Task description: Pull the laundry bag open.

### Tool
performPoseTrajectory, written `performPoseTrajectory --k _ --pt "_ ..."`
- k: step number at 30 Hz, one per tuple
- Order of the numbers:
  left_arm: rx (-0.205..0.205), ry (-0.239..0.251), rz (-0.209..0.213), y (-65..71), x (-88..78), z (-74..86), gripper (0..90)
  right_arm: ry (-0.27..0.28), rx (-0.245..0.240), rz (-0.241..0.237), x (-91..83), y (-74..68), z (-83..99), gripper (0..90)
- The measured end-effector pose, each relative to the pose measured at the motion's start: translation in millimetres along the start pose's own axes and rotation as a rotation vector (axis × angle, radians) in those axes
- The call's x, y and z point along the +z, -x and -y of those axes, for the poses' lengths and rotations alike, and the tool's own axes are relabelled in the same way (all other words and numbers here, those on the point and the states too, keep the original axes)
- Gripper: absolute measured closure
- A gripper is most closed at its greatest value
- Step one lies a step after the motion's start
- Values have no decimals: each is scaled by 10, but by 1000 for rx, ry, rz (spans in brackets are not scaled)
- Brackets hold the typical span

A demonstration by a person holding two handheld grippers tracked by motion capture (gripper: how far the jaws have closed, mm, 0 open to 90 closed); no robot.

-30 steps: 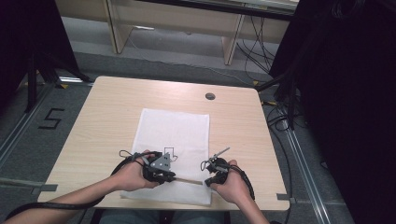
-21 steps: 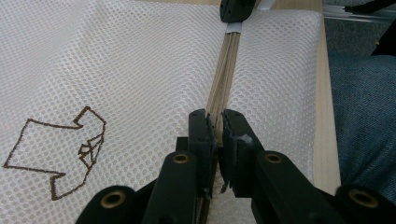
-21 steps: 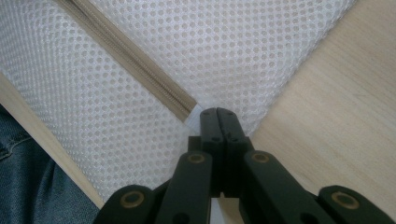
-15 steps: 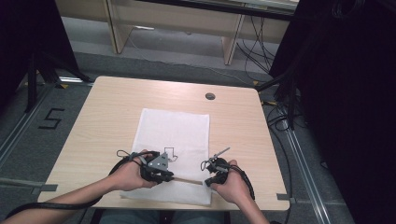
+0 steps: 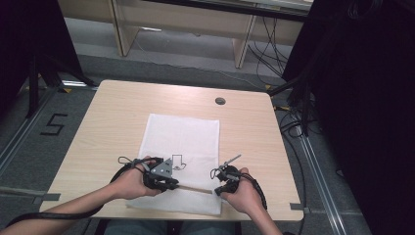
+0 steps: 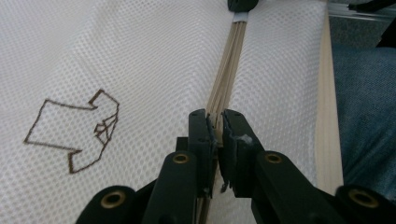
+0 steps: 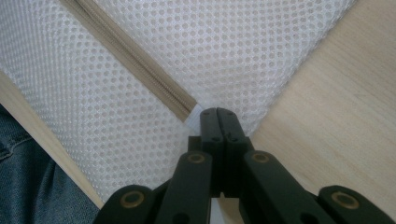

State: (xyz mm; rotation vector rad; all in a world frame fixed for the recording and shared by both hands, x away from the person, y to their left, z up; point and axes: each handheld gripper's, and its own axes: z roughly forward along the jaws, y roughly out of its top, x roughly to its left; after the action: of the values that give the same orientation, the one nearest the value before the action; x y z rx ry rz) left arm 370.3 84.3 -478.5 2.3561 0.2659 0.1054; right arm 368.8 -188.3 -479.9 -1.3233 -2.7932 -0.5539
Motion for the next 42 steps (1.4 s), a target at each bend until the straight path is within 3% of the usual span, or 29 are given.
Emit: performPoseTrajectory --k 1,2,5,7,8,10,12,14,16,17,20,23,25,27,29,42 --pt "-15 7 2 15 4 3 820 0 -1 2 2 -2 -1 900" --pt "26 -13 -2 1 -6 -4 820 -7 8 0 -5 -15 -2 900" --pt "11 -13 -2 16 3 -4 820 -9 25 -5 -4 -26 0 900" --pt "27 -15 -3 -1 -10 -2 820 -8 26 -4 -4 -27 2 900" --pt "6 -9 -1 10 -9 5 820 -7 25 -5 -4 -26 2 900" --pt "13 -14 -5 12 -18 16 820 -9 26 -6 -4 -27 1 900" --pt "12 -19 -3 14 -26 33 820 1 -4 1 2 -6 -1 900" --pt "6 -23 -9 9 -38 52 820 -10 29 -8 -5 -28 1 900" --pt "1 -18 -7 -3 -59 73 820 -13 31 -8 -5 -32 0 900" --pt "-15 -14 -2 -1 -66 78 820 0 0 3 1 -9 -2 900" --pt "-4 -16 -10 5 -77 89 820 -11 13 -1 -7 -22 -3 900" --pt "-2 -19 -8 8 -73 95 820 3 -14 6 2 -4 -2 900" --pt "-3 -19 -7 11 -71 100 820 3 -12 8 2 -7 -1 900" --pt "20 -41 -25 0 -85 121 820 5 -12 7 3 -4 0 900" --pt "-20 -23 -7 -6 -105 144 820 5 -14 5 3 -3 0 900" --pt "3 -28 -12 16 -110 151 820 4 -13 7 2 -5 -1 900"
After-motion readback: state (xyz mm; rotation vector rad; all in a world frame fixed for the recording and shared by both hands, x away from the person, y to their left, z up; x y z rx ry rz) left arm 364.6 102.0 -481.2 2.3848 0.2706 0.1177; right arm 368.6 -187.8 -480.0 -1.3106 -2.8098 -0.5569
